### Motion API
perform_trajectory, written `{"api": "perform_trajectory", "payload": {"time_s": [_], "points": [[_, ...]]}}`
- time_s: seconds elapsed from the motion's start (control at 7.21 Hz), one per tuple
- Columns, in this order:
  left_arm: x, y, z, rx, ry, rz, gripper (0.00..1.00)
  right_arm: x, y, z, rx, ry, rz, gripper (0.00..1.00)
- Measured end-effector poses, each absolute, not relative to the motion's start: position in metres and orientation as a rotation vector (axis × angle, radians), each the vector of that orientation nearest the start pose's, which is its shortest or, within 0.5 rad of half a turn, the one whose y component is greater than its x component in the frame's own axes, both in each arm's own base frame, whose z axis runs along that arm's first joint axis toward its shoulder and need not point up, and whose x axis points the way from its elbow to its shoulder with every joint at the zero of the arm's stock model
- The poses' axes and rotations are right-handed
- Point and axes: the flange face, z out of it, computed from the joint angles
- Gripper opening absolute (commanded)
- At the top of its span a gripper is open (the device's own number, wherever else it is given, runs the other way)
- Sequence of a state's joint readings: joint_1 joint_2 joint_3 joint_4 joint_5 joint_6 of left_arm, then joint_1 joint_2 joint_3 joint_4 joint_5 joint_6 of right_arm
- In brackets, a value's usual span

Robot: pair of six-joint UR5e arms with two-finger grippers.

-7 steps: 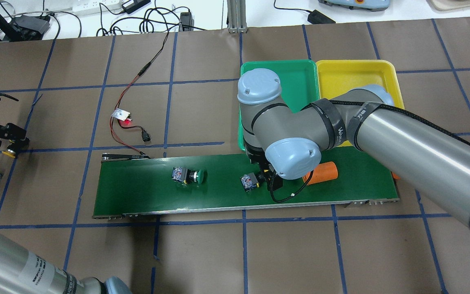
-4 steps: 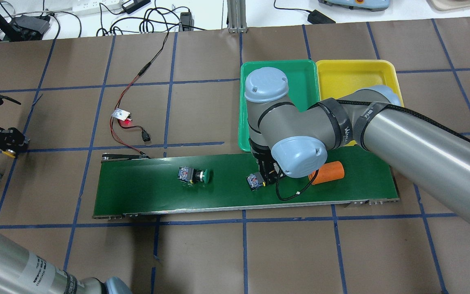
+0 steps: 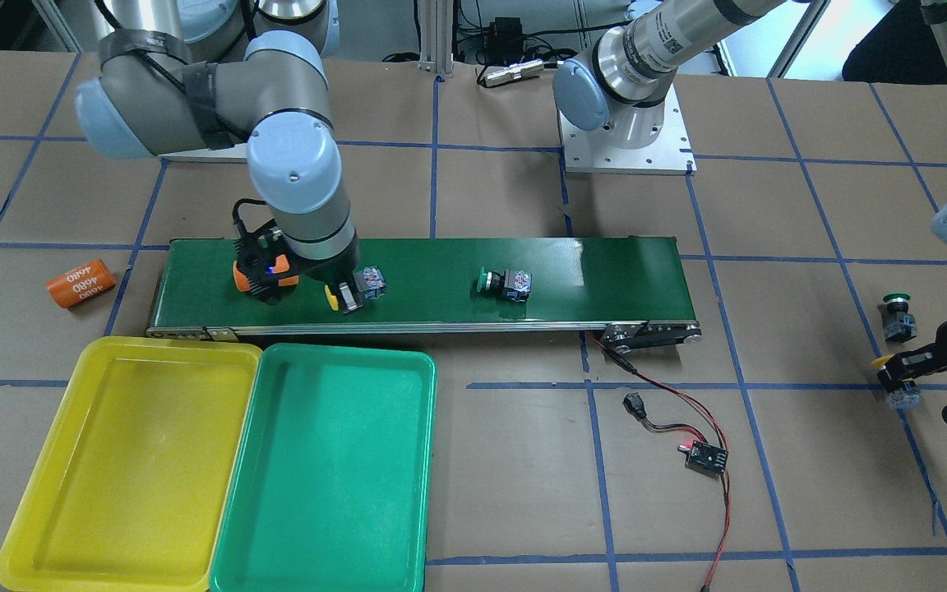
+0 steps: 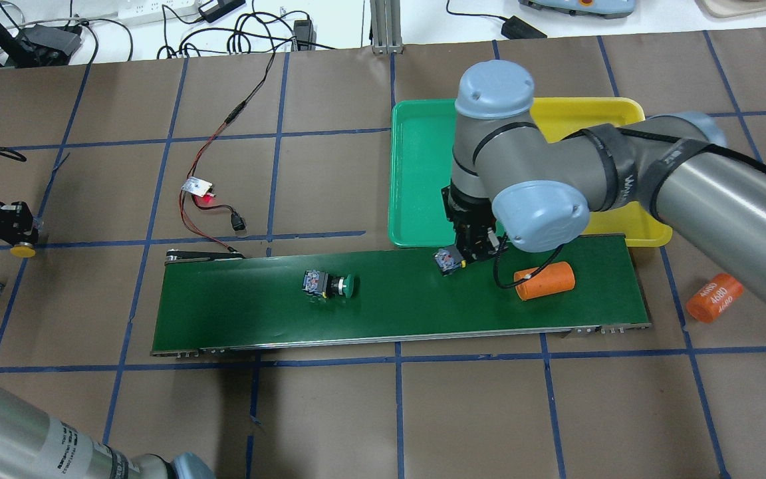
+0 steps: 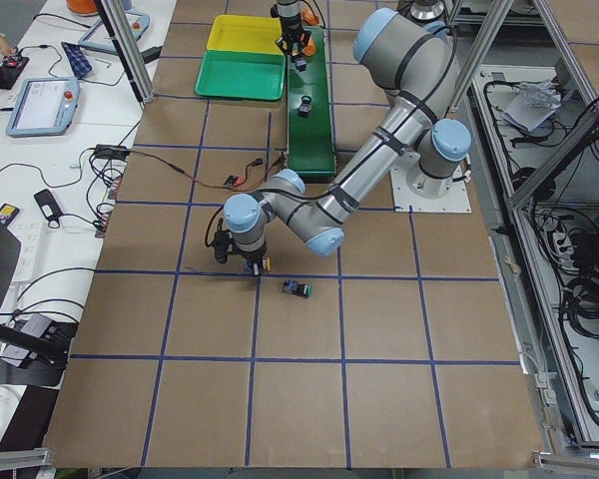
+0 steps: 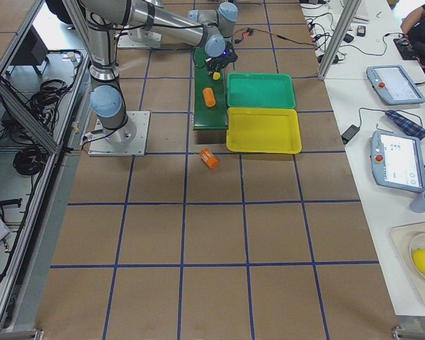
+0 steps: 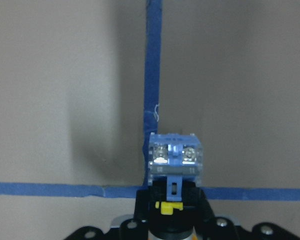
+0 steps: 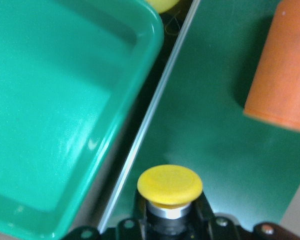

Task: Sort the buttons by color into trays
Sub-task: 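Drop the yellow button into the yellow tray while the left gripper carries its button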

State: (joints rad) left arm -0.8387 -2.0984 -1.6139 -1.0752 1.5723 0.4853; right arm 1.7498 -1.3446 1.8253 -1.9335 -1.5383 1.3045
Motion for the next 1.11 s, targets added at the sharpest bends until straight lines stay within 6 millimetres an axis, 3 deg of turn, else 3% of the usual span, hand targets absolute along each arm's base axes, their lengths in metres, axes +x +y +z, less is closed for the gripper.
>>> {"api": "perform_trajectory", "payload": {"time_s": [0.28, 0.42, 0.55, 0.83, 0.97, 1.11], "points": [[0.276, -0.556, 0.261, -0.912, 3.048, 0.185, 0.04, 0.131, -0.542, 0.302, 1.665, 2.675, 0.136, 0.00], [0.241, -0.549, 0.281, -1.159, 2.949, 0.229, 0.04, 0.101, -0.567, 0.311, 1.649, 2.665, 0.095, 0.00], [0.200, -0.541, 0.292, -1.362, 2.841, 0.258, 0.04, 0.083, -0.596, 0.311, 1.630, 2.673, 0.071, 0.00], [0.102, -0.507, 0.292, -1.678, 2.611, 0.307, 0.04, 0.047, -0.633, 0.290, 1.587, 2.703, 0.082, 0.00], [0.059, -0.488, 0.293, -1.800, 2.504, 0.303, 0.04, 0.025, -0.641, 0.282, 1.576, 2.708, 0.086, 0.68], [0.022, -0.476, 0.297, -1.932, 2.403, 0.294, 0.05, 0.004, -0.646, 0.271, 1.558, 2.719, 0.092, 0.96]]}}
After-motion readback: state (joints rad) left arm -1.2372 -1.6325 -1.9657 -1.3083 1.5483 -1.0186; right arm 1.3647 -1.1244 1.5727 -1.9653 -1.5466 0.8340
